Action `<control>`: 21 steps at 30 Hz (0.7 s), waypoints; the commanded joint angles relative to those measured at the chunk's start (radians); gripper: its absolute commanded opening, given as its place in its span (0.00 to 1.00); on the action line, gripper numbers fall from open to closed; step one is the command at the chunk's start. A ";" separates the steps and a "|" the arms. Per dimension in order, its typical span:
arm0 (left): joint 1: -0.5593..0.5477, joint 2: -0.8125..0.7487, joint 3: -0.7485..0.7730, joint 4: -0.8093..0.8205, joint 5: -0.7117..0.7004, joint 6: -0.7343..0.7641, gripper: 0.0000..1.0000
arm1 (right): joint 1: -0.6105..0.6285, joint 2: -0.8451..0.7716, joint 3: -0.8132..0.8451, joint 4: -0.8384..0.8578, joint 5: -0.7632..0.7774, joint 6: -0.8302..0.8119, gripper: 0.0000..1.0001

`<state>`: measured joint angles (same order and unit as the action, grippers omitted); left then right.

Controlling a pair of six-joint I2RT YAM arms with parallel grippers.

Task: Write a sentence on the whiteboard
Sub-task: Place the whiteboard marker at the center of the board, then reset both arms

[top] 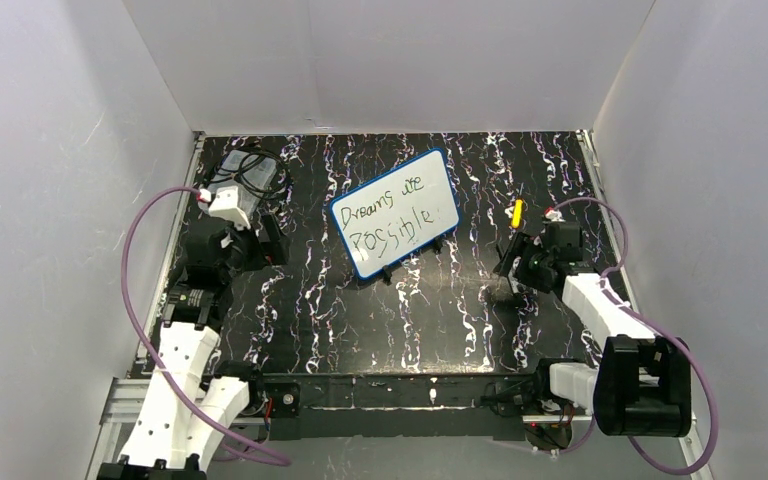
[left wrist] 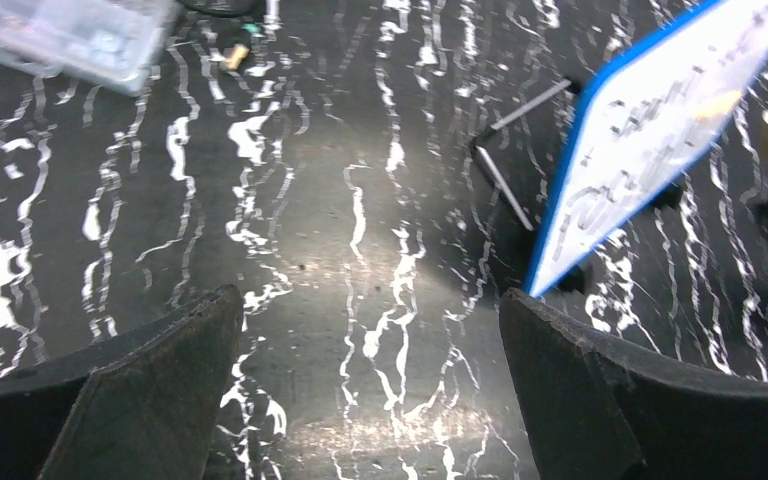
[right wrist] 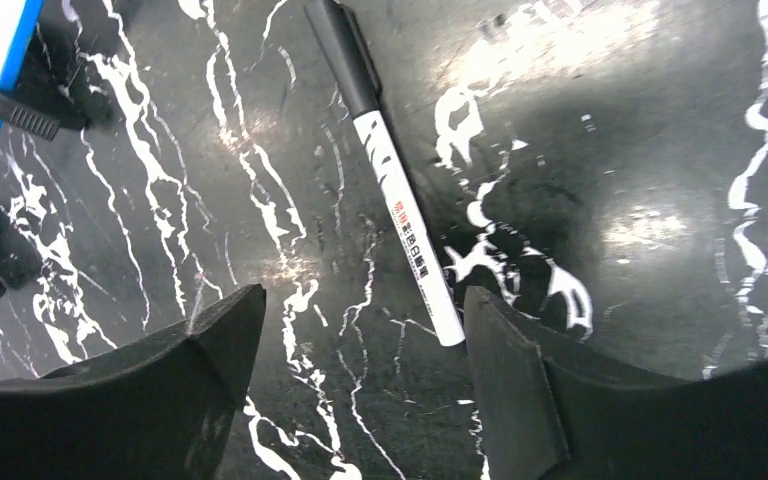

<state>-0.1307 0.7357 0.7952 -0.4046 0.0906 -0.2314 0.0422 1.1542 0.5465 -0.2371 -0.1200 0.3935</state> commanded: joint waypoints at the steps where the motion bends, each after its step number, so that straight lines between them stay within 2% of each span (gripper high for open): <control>1: 0.049 -0.026 0.010 -0.029 -0.110 -0.011 0.98 | -0.033 -0.005 0.098 -0.004 0.046 -0.056 0.83; 5: 0.051 -0.093 -0.001 -0.003 -0.222 0.003 0.98 | -0.033 -0.060 0.175 -0.038 0.109 -0.093 0.86; 9: 0.050 -0.170 -0.001 0.010 -0.278 -0.008 0.98 | -0.033 -0.227 0.185 0.016 0.165 -0.161 0.87; 13: 0.051 -0.260 -0.046 0.060 -0.279 0.025 0.98 | -0.033 -0.417 0.117 0.140 0.130 -0.214 0.98; 17: 0.050 -0.307 -0.062 0.066 -0.300 0.030 0.98 | -0.033 -0.557 0.054 0.226 0.085 -0.235 0.99; 21: 0.050 -0.301 -0.058 0.063 -0.307 0.030 0.98 | -0.033 -0.581 0.050 0.228 0.079 -0.238 0.99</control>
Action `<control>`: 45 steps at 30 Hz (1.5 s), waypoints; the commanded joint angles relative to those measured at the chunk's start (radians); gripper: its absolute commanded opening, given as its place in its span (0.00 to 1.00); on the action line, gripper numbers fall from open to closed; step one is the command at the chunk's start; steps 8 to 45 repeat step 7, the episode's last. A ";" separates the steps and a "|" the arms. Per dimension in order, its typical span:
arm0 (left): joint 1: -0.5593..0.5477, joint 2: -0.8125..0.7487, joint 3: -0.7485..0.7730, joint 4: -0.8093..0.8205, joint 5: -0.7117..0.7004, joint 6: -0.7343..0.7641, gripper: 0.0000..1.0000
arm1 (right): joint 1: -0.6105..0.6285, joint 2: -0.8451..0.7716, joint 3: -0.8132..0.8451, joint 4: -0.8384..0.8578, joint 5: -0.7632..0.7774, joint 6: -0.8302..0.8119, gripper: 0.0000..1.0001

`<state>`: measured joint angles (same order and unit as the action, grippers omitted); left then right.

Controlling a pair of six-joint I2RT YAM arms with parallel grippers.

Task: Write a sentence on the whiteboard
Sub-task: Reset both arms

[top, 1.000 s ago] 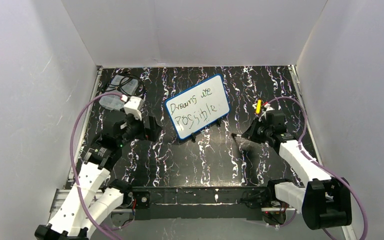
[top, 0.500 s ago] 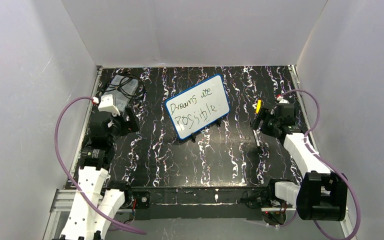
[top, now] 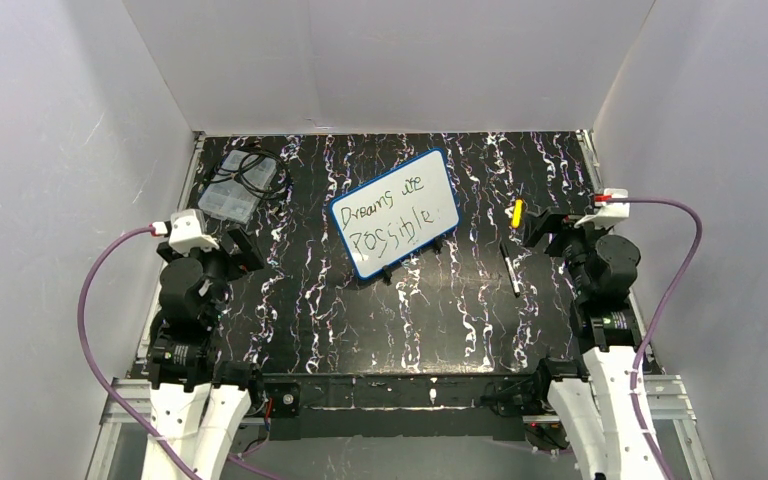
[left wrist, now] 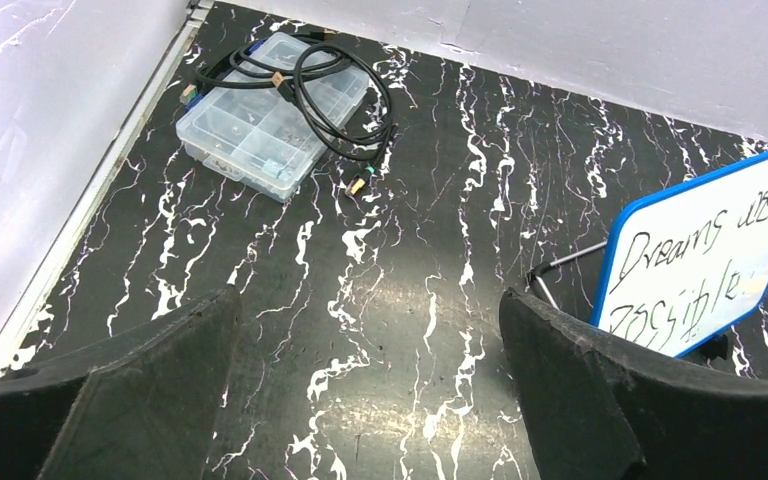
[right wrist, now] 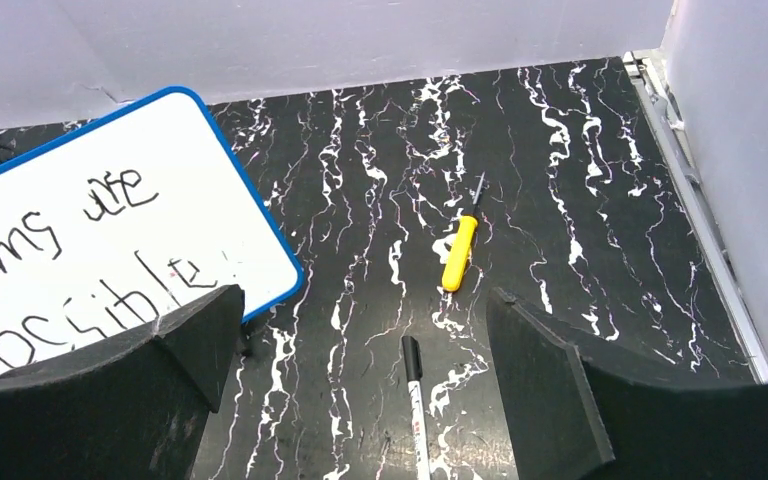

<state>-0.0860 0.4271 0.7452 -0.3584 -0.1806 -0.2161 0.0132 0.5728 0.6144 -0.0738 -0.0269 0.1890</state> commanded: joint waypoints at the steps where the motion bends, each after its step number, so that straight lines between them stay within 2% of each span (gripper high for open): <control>1: 0.006 0.008 -0.007 0.014 -0.038 0.014 0.98 | -0.004 0.002 -0.015 0.060 -0.014 -0.035 0.99; 45: 0.006 0.010 -0.008 0.006 -0.037 0.013 0.98 | -0.004 0.004 -0.011 0.050 -0.023 -0.033 0.99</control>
